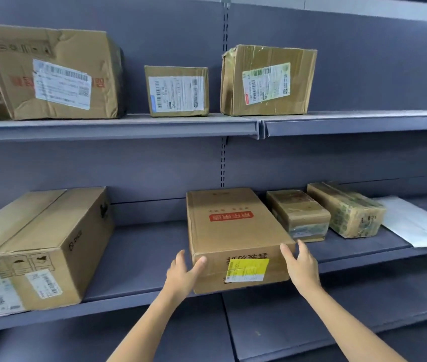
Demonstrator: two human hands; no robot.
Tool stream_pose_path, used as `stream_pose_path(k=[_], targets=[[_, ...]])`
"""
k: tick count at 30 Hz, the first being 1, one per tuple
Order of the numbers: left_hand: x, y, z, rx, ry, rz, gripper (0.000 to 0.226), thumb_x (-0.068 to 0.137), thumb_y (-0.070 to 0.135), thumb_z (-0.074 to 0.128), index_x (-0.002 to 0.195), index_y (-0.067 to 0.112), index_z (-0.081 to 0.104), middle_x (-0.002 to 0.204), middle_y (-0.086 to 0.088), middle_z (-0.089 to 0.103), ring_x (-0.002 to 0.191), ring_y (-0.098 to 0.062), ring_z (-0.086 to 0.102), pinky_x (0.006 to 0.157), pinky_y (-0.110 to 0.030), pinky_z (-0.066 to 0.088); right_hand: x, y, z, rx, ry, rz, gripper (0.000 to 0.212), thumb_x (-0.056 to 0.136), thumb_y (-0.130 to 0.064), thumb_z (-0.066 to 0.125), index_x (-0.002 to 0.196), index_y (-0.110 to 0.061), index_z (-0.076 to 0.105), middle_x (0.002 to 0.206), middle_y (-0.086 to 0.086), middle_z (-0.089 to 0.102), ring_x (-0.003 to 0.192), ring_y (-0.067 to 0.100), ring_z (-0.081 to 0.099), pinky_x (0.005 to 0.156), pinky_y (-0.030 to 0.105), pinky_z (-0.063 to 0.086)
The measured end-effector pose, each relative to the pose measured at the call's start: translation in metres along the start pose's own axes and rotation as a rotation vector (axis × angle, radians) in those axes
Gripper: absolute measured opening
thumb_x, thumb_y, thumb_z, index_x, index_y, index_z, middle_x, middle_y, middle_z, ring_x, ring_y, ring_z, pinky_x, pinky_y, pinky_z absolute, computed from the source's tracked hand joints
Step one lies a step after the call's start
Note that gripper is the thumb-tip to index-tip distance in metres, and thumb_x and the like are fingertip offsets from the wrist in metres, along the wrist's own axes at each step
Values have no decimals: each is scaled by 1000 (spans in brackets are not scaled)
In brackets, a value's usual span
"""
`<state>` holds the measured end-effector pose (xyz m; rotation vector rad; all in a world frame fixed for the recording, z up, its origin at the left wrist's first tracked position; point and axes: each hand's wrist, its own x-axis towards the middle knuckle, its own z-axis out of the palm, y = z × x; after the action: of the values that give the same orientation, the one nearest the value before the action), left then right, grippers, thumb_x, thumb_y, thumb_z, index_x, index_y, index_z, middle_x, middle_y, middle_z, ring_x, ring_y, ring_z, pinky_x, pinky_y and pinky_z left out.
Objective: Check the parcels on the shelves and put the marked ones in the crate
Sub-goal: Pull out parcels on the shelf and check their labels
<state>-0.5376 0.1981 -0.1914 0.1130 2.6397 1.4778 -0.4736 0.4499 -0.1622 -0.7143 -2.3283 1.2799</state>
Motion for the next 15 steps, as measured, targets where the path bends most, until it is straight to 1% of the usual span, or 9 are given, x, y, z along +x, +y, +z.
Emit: stream_pose_path(k=[3,4,6,7,9,10,11,12,15], targets=[[5,-3,8,39,-38,18,83,80,68,39,144,17,27,152,-5,27,144,-29,0,115,-46,12,16,-2,8,101,-37,69,57,94,-40,42,137,-4,35,138,18,44,126,34,41,96,38,35],[5,-4,10,35,-58,47,78,80,67,35,142,21,30,151,-2,28,144,-29,-5,115,-46,9,18,-3,10,139,-36,85,54,94,-39,42,134,-3,39,134,19,47,122,34,44,92,37,36],[3,-5,10,-19,-79,59,64,87,62,35,141,28,31,150,1,30,144,-28,-7,115,-47,7,18,-2,16,203,-14,103,50,93,-39,45,127,-4,46,126,18,53,114,34,49,93,40,40],[1,-7,7,-24,-81,56,63,86,65,35,140,32,32,148,2,34,144,-29,-3,116,-49,9,17,-1,17,220,-6,106,47,92,-39,47,124,-4,49,123,18,55,110,33,51,94,42,42],[-1,-15,-1,-88,-63,53,64,75,78,37,129,45,41,134,11,47,141,-30,17,114,-51,21,12,-4,20,245,1,102,43,91,-38,49,117,-4,54,117,16,58,103,30,53,90,42,44],[-3,-17,-7,-119,-52,68,55,73,79,38,119,52,45,126,17,54,136,-27,31,111,-47,28,9,-6,22,265,4,104,41,91,-37,49,115,-4,55,115,15,58,101,29,53,87,41,43],[-9,-14,-14,-157,-32,83,39,76,74,42,110,55,48,116,22,58,127,-21,42,106,-39,36,6,-9,25,290,4,109,41,90,-36,50,114,-4,55,113,14,59,100,28,53,85,39,43],[-13,-10,-20,-212,-3,115,29,79,68,45,104,54,49,110,23,60,118,-15,51,98,-31,41,1,-14,28,316,2,115,40,90,-36,50,113,-4,55,111,13,58,98,27,52,82,37,41],[-28,7,-44,-293,92,260,36,74,59,49,103,38,56,96,19,69,93,-2,64,73,-16,50,-16,-28,37,400,12,138,36,89,-39,51,102,-5,56,101,9,57,93,27,52,76,34,38]])
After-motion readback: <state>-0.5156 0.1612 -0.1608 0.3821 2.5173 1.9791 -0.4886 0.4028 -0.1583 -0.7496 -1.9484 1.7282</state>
